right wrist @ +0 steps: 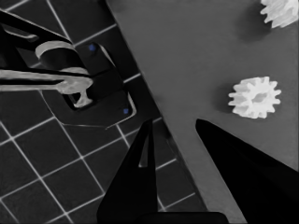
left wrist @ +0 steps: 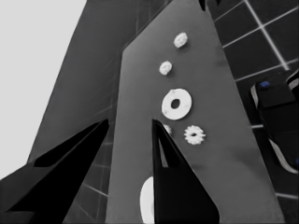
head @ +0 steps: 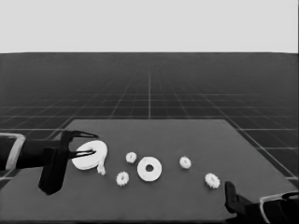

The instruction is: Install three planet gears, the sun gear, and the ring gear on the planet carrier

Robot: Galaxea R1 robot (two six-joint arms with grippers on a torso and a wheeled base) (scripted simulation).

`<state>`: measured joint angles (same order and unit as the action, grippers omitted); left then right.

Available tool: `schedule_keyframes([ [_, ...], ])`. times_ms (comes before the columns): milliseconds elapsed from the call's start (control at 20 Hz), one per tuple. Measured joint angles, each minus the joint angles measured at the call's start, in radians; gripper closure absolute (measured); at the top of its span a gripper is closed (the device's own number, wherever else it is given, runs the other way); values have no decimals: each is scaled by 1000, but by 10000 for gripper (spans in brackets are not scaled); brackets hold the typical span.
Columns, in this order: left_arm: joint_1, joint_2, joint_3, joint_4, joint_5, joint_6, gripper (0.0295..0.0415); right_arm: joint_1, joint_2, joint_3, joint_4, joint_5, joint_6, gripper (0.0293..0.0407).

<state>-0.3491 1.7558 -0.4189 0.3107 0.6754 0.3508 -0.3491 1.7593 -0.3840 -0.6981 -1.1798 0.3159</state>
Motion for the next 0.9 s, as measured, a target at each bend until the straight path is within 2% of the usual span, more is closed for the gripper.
schedule_keyframes([
  [50, 71, -3, 71, -73, 49, -3, 415, -54, 14, 53, 76, 23, -3, 407],
  [100, 45, -2, 43, -44, 30, -2, 414, -34, 8, 29, 45, 14, -2, 392],
  [150, 29, -1, 25, -26, 18, -1, 396, -22, 5, 16, 26, 8, -1, 363],
  [200, 20, -1, 15, -15, 11, -1, 364, -15, 3, 8, 16, 4, -1, 332],
  [250, 225, 250, 76, 472, 459, -487, 336, -11, 1, 3, 9, 2, 0, 320],
  [300, 335, 587, -15, 547, 952, -987, 318, -9, 1, 1, 6, 1, 0, 317],
  [350, 353, 751, -206, 320, 983, -1442, 307, -7, 0, -1, 3, 1, 0, 316],
  [400, 356, 797, -372, 149, 967, -1658, 312, -7, 0, -2, 2, 0, 0, 315],
  [450, 359, 817, -494, 44, 932, -1751, 319, -6, 0, -2, 1, 0, 0, 315],
  [500, 362, 831, -576, -19, 909, -1793, 323, -6, 0, -2, 1, 0, 0, 315],
  [600, 366, 848, -662, -80, 887, -1820, 325, -6, 0, -3, 1, 0, 0, 315],
  [700, 368, 855, -697, -102, 880, -1825, 326, -6, 0, -3, 1, 0, 0, 315],
  [750, 459, 865, -741, -9, 865, -1799, 326, -6, 0, -3, 0, 0, 0, 315],
  [800, 521, 875, -780, 42, 850, -1778, 326, -6, 0, -3, 0, 0, 0, 315],
  [900, 571, 887, -827, 85, 829, -1753, 326, -6, 0, -3, 0, 0, 0, 315],
])
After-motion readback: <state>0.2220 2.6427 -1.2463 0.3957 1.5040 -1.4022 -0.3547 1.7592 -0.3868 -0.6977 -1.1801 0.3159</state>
